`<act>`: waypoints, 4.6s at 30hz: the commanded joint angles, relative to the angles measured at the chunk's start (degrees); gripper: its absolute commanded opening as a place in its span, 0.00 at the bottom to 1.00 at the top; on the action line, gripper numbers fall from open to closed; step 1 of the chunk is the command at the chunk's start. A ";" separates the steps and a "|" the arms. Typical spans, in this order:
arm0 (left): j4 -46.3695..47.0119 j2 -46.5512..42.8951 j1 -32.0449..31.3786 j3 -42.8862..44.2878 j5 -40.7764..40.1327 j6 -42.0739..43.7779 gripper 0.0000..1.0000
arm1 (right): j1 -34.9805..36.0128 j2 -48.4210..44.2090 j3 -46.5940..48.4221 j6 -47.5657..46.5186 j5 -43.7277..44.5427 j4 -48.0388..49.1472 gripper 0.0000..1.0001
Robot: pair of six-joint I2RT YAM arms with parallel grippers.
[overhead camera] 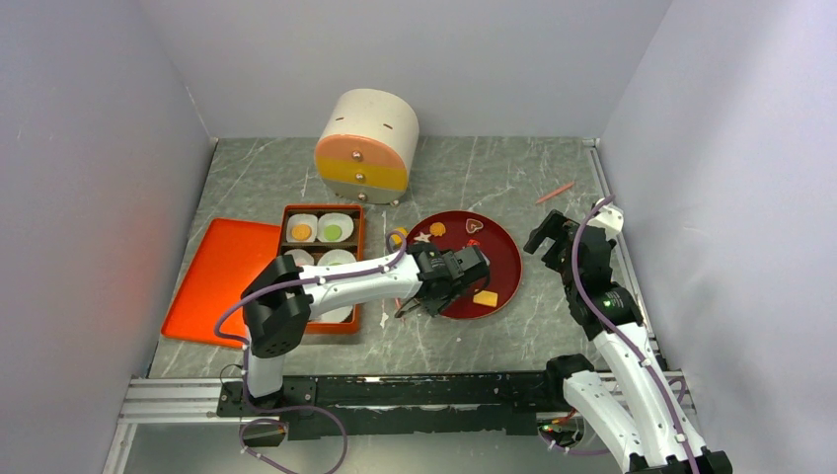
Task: Pack the cookies
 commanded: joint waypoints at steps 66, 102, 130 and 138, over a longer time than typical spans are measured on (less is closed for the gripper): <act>-27.42 -39.40 10.93 -20.16 -5.44 -34.42 0.21 | 0.89 7.60 1.22 -0.11 -9.19 9.66 1.00; -27.62 -44.97 15.49 -29.58 9.82 -26.11 0.33 | 15.82 4.46 0.79 -3.69 -0.45 6.11 1.00; -27.35 -46.46 15.50 -21.32 3.41 -26.79 0.42 | 15.92 5.86 1.29 -5.93 -12.61 7.06 1.00; -17.91 -46.40 15.52 -20.29 0.70 -27.12 0.39 | 18.03 11.24 0.32 -3.87 -19.22 10.26 1.00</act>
